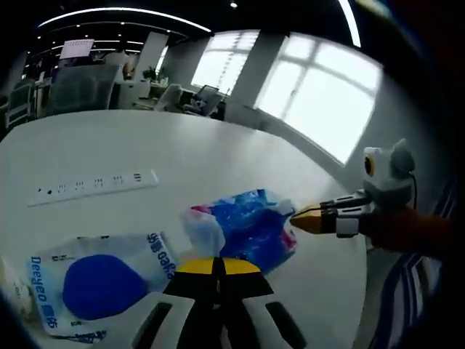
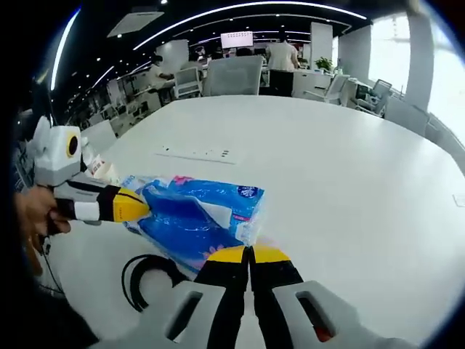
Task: Arrange the tabletop items into an orderly group along one side of the table until the central work area is clear of visible clutter.
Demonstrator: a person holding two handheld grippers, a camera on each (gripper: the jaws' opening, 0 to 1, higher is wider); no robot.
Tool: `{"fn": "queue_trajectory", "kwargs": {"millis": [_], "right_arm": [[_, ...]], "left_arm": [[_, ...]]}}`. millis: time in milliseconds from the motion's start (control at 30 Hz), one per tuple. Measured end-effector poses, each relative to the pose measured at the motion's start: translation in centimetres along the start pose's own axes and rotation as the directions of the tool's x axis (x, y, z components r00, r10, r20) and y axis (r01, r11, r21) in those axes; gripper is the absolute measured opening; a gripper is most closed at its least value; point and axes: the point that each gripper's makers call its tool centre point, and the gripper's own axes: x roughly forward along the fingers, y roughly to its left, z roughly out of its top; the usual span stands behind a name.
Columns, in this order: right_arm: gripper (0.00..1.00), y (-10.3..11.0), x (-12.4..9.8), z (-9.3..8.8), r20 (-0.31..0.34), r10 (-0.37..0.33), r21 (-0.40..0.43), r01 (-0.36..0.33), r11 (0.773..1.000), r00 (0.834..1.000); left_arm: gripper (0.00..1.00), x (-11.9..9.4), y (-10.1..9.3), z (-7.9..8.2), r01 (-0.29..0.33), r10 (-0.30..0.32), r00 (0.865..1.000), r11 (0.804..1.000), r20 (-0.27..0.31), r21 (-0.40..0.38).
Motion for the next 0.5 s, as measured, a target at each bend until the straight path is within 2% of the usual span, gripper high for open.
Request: {"fn": "queue_trajectory", "kwargs": {"millis": [200,300,500], "right_arm": [[0.00,-0.7,1.3,-0.7,-0.024,-0.004,0.005,0.004,1.000,1.000],[0.00,-0.6,1.9,-1.2,-0.046,-0.008,-0.008,0.008,1.000,0.999],[0.00,-0.7,3.3,-1.7,-0.054,-0.012,-0.010,0.011,1.000,0.998]], "left_arm": [[0.00,0.5,0.1,-0.6,-0.007,0.007,0.999,1.000,-0.040,0.008],[0.00,1.8,0.6,-1.1,-0.004,0.005,0.998,1.000,-0.061,0.015],[0.00,2.5,1.2,-1.3,-0.007,0.008,0.997,1.000,-0.075,0.007]]}}
